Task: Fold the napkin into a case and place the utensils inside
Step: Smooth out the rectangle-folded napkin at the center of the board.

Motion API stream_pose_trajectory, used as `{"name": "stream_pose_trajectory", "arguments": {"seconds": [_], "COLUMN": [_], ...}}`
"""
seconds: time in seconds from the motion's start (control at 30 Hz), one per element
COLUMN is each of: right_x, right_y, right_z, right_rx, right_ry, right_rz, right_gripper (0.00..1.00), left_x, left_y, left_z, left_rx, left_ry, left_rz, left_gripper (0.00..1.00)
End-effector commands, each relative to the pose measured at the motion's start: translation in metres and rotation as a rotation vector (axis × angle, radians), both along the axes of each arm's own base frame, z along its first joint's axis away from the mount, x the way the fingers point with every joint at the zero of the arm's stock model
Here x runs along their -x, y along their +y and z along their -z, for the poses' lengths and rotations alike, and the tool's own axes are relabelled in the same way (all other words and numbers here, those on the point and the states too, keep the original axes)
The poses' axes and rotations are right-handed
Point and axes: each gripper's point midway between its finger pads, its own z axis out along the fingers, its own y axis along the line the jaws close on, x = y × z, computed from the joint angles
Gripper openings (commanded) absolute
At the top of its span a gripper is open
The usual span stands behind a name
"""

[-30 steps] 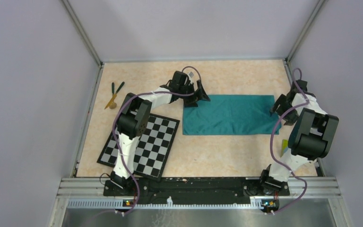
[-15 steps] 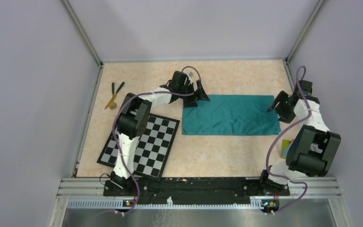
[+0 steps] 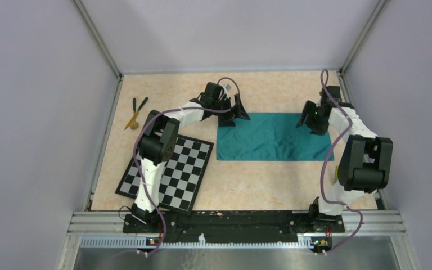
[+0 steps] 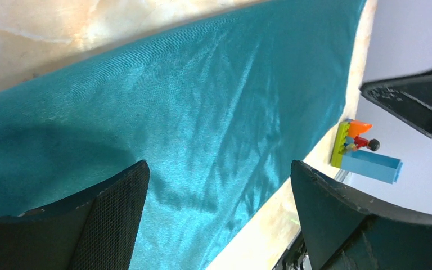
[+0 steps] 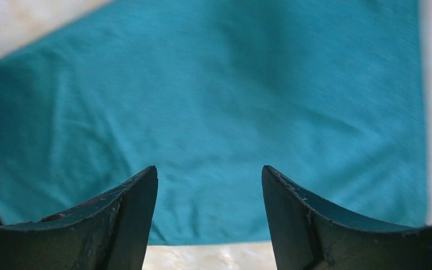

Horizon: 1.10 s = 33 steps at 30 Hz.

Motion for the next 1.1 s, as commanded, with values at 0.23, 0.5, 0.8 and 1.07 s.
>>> {"name": "stream_pose_trajectory", "arguments": {"seconds": [0.23,0.5,0.8,1.07], "right_x": [-0.096,-0.114,-0.124,-0.122], "right_y": [0.046,0.023,0.014,0.024], "right_z": [0.006,0.037,0.044,0.031], "right_rx": [-0.226,-0.179,-0.156,-0.192], "right_ry": [-0.186,-0.139,-0.140,-0.176], "right_rz": [-0.124,-0.110,-0.139,-0.148], "right_gripper": [0.67,0.67,0.66,0.66], "left_x": [-0.007,-0.042,-0.046,-0.026], "left_y": [-0.004,0.010,0.027,0.088], "left_z": [-0.049,-0.004,-0.059,-0.045], "left_rx": [0.050,-0.045,-0.116,-0.189], "left_ry": [-0.108,-0.088,-0.270,-0.220], "left_rz": [0.061,0.017,0.109,-0.036], "left_gripper": [0.99,0.99,0.99,0.80]}}
